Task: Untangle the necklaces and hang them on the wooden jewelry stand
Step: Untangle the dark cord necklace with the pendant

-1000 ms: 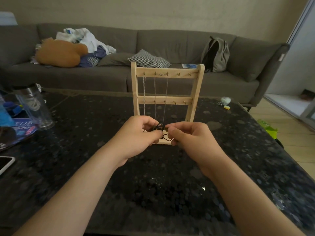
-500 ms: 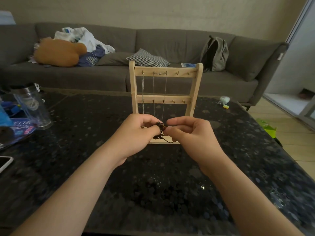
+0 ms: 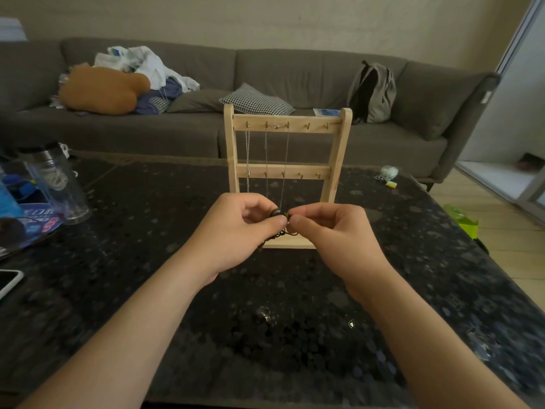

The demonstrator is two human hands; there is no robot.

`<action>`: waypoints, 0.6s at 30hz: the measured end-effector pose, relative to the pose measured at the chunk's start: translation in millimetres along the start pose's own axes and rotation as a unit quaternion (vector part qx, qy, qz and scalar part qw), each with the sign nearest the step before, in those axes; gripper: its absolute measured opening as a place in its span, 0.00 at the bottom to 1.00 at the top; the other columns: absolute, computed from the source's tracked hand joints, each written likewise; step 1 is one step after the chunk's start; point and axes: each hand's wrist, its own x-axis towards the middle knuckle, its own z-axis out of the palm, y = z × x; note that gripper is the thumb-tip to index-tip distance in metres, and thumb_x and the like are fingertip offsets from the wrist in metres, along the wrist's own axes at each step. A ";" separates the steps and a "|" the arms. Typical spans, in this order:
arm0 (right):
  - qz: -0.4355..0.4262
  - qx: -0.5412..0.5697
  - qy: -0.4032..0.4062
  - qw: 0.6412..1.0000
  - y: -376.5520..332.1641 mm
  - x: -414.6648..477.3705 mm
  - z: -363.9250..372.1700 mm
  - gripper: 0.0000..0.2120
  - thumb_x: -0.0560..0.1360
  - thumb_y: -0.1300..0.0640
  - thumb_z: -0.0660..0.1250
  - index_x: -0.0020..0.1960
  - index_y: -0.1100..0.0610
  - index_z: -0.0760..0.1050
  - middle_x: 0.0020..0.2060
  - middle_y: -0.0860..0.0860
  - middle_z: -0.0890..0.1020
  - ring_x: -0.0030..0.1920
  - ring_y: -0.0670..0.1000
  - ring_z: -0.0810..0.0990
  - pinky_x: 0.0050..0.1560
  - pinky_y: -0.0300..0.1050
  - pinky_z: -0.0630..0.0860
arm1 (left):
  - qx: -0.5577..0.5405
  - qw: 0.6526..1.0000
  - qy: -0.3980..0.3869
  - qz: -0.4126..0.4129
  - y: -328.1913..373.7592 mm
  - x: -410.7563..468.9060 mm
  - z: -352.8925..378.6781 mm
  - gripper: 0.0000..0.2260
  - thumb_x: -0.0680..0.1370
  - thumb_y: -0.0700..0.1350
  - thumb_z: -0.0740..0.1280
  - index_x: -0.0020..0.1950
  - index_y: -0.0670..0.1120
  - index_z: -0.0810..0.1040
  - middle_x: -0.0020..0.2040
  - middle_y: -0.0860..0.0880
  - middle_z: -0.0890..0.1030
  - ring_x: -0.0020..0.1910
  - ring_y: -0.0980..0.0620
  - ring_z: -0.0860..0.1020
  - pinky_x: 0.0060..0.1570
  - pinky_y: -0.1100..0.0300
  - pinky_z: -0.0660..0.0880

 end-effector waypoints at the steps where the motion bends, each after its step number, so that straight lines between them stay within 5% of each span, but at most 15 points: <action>1: -0.001 -0.005 -0.001 1.000 0.3 0.1 0.1 0.03 0.80 0.58 0.75 0.52 0.51 0.87 0.42 0.44 0.90 0.46 0.40 0.88 0.43 0.26 0.78 | 0.003 1.000 -0.007 0.000 -0.2 0.1 0.4 0.02 0.81 0.47 0.76 0.52 0.55 0.88 0.45 0.57 0.88 0.49 0.59 0.86 0.57 0.55 0.82; 8: -0.016 0.002 0.006 1.000 -0.1 -1.2 0.7 0.05 0.79 0.59 0.76 0.54 0.50 0.86 0.42 0.45 0.90 0.46 0.41 0.88 0.45 0.30 0.79 | 0.008 1.000 -0.029 0.005 0.5 -0.4 -1.5 0.07 0.84 0.47 0.71 0.52 0.58 0.88 0.47 0.58 0.87 0.52 0.58 0.84 0.60 0.53 0.78; 11: -0.018 0.008 0.005 1.000 0.0 -1.5 1.5 0.09 0.79 0.60 0.76 0.57 0.50 0.85 0.42 0.45 0.90 0.47 0.42 0.88 0.54 0.39 0.81 | -0.023 0.999 -0.034 -0.031 4.9 -0.8 -2.4 0.12 0.85 0.46 0.67 0.51 0.58 0.88 0.45 0.57 0.87 0.52 0.56 0.82 0.56 0.55 0.75; 14: -0.020 -0.010 -0.008 1.000 0.3 -1.2 1.7 0.15 0.80 0.60 0.75 0.64 0.49 0.82 0.41 0.45 0.90 0.47 0.41 0.88 0.62 0.45 0.79 | -0.056 0.995 -0.030 -0.074 7.9 -0.5 -2.4 0.14 0.87 0.46 0.61 0.54 0.55 0.86 0.55 0.49 0.84 0.59 0.48 0.81 0.62 0.48 0.78; 18: -0.041 -0.047 -0.026 0.998 2.5 -0.9 1.8 0.18 0.81 0.59 0.74 0.69 0.49 0.79 0.41 0.45 0.90 0.45 0.42 0.88 0.58 0.42 0.80 | -0.046 0.995 -0.042 -0.078 7.8 0.0 -2.2 0.15 0.88 0.47 0.59 0.56 0.51 0.87 0.60 0.47 0.83 0.61 0.48 0.81 0.68 0.43 0.77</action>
